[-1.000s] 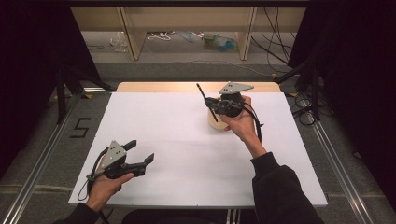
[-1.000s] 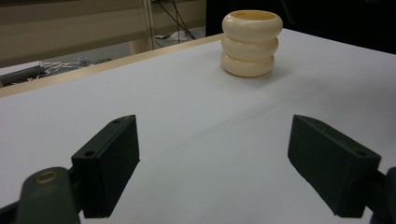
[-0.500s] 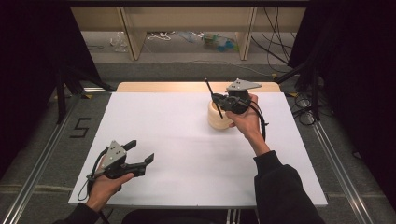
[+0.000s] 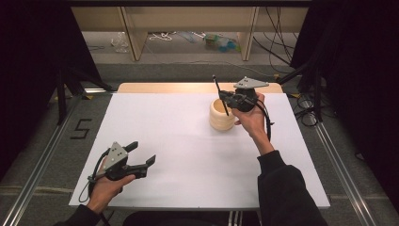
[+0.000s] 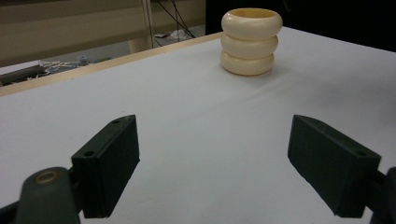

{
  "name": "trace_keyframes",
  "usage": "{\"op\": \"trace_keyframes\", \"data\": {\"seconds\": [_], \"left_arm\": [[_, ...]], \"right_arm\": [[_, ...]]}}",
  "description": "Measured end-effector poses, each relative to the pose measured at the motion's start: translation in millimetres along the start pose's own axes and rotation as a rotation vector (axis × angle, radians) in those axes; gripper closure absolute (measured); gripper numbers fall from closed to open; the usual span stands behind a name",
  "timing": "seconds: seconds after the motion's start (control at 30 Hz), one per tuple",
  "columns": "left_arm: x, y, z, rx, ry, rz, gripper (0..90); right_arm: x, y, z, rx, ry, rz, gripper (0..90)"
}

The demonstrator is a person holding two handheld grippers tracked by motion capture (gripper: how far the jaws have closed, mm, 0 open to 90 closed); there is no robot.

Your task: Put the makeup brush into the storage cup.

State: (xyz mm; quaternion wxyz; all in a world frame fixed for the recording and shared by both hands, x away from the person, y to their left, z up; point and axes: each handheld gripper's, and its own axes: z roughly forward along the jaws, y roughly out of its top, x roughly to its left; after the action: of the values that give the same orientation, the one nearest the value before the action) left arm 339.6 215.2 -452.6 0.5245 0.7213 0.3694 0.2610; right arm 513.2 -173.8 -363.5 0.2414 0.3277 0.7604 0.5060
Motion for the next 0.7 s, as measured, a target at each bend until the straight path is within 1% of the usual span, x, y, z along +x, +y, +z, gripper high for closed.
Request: {"op": "trace_keyframes", "data": {"seconds": [0.07, 0.1, 0.2, 0.23, 0.33, 0.37, 0.4, 0.43, 0.53, 0.6, 0.63, 0.7], "left_arm": [[0.3, -0.3, 0.5, -0.002, -0.004, 0.002, 16.6], [0.0, -0.3, 0.1, 0.002, 0.001, 0.003, 16.6], [0.1, -0.1, 0.0, -0.001, -0.001, 0.0, 16.6], [0.5, 0.0, -0.2, 0.0, 0.0, 0.004, 16.6], [0.3, 0.0, -0.2, 0.0, 0.0, 0.003, 16.6], [0.1, 0.1, -0.4, -0.001, -0.001, 0.001, 16.6], [0.1, 0.1, -0.4, -0.001, -0.001, 0.001, 16.6], [0.3, 0.2, -0.5, -0.001, -0.001, 0.003, 16.6], [0.5, 0.2, -0.7, -0.003, -0.001, -0.001, 16.6], [0.6, 0.3, -0.8, -0.003, -0.002, 0.001, 16.6], [0.4, 0.4, -0.8, -0.003, -0.002, 0.001, 16.6], [0.3, 0.4, -0.7, -0.004, -0.002, 0.002, 16.6]], "right_arm": [[-2.0, 0.2, 0.7, -0.004, -0.006, -0.002, 84.0], [-4.3, 0.7, 1.9, -0.014, -0.023, 0.0, 84.0], [-6.7, 1.5, 3.9, -0.018, -0.021, 0.0, 84.0], [-8.6, 1.2, 7.0, -0.03, -0.025, 0.004, 84.0], [-10.3, 0.6, 10.4, -0.025, -0.023, 0.003, 84.0], [-12.2, 0.2, 13.2, -0.023, -0.029, -0.004, 84.0], [-12.2, 0.2, 13.2, -0.023, -0.029, -0.004, 84.0], [-12.7, 0.4, 13.6, -0.019, -0.039, -0.004, 84.0], [-18.2, -0.4, 16.8, -0.037, -0.057, -0.006, 84.0], [-19.9, -0.5, 17.5, -0.037, -0.051, -0.003, 84.0], [-21.9, -1.1, 19.2, -0.045, -0.061, 0.002, 84.0], [-22.0, -1.4, 19.8, -0.043, -0.057, 0.008, 84.0]]}}
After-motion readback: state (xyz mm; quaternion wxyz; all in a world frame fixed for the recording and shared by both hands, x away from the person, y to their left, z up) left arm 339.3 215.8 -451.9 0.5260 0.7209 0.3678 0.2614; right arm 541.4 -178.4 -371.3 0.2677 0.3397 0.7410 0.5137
